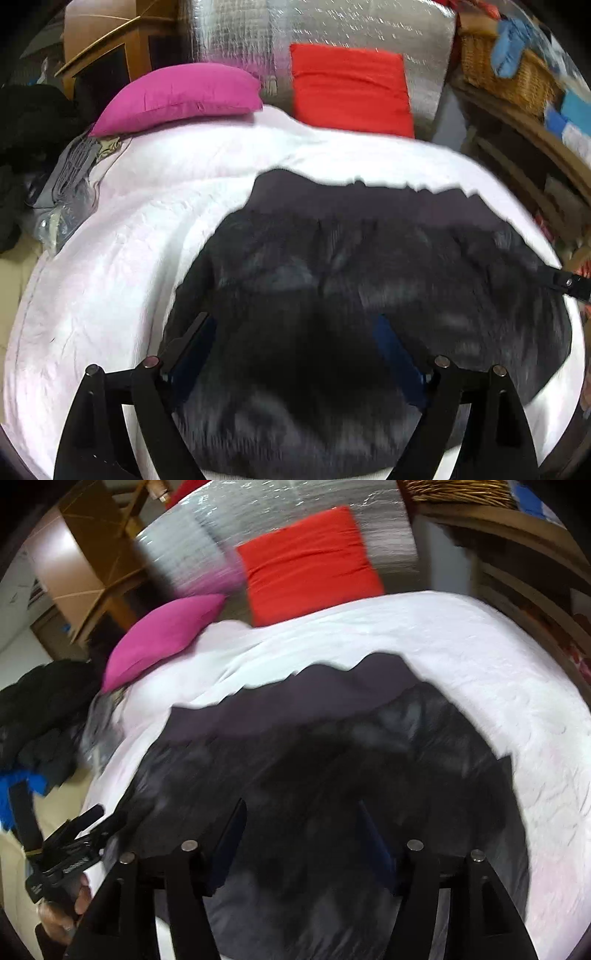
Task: Fold large clothes
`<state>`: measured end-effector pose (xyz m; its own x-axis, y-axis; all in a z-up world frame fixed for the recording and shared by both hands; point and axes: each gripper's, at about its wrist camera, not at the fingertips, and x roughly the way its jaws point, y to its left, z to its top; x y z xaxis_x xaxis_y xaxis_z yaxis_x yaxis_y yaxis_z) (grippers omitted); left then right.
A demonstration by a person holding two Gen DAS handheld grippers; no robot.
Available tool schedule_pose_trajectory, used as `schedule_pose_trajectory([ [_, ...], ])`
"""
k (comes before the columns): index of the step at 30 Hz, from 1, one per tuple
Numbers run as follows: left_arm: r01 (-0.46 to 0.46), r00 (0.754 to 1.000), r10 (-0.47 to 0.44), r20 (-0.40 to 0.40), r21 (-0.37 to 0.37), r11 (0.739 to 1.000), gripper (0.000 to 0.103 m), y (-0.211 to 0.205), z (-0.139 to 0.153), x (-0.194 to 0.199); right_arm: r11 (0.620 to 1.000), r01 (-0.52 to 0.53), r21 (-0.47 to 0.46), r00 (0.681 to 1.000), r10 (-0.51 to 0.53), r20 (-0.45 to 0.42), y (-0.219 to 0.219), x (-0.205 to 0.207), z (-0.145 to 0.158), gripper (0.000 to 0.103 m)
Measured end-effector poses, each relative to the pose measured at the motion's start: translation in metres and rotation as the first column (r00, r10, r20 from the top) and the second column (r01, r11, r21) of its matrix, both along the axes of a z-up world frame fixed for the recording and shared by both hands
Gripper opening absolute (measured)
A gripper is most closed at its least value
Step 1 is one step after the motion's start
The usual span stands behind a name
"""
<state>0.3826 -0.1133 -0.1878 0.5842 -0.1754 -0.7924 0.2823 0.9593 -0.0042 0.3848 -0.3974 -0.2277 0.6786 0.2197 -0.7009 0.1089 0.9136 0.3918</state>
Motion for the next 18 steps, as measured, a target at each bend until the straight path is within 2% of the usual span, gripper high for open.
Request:
schedule_pose_trajectory([
  [2, 0.015, 1.000, -0.014, -0.028, 0.028, 1.000, 0.089, -0.004, -0.010, -0.014, 1.000, -0.010, 0.008, 1.000, 0.010, -0.023, 0.010, -0.013, -0.006, 0.066],
  [6, 0.015, 0.999, -0.013, -0.032, 0.063, 0.998, 0.089, -0.004, -0.026, -0.025, 0.999, -0.032, -0.021, 0.997, 0.031, -0.069, 0.029, -0.023, -0.020, 0.066],
  [9, 0.016, 1.000, -0.015, -0.008, 0.118, 0.993, 0.100, -0.009, -0.032, -0.024, 0.998, -0.039, -0.053, 0.988, 0.031, -0.150, 0.038, -0.008, -0.050, 0.067],
  [11, 0.016, 1.000, -0.015, -0.006, 0.163, 0.986, 0.102, -0.016, -0.042, -0.018, 0.996, -0.037, -0.078, 0.988, 0.025, -0.150, 0.041, -0.002, -0.058, 0.068],
  [15, -0.005, 1.000, 0.005, -0.002, 0.205, 0.979, 0.102, -0.023, -0.040, -0.017, 0.995, -0.027, -0.093, 0.987, 0.012, -0.158, 0.042, -0.001, -0.054, 0.069],
  [18, -0.008, 1.000, 0.012, -0.022, 0.164, 0.986, 0.101, -0.018, -0.024, -0.029, 0.996, -0.039, -0.082, 0.987, 0.026, -0.157, 0.038, -0.013, -0.040, 0.069],
])
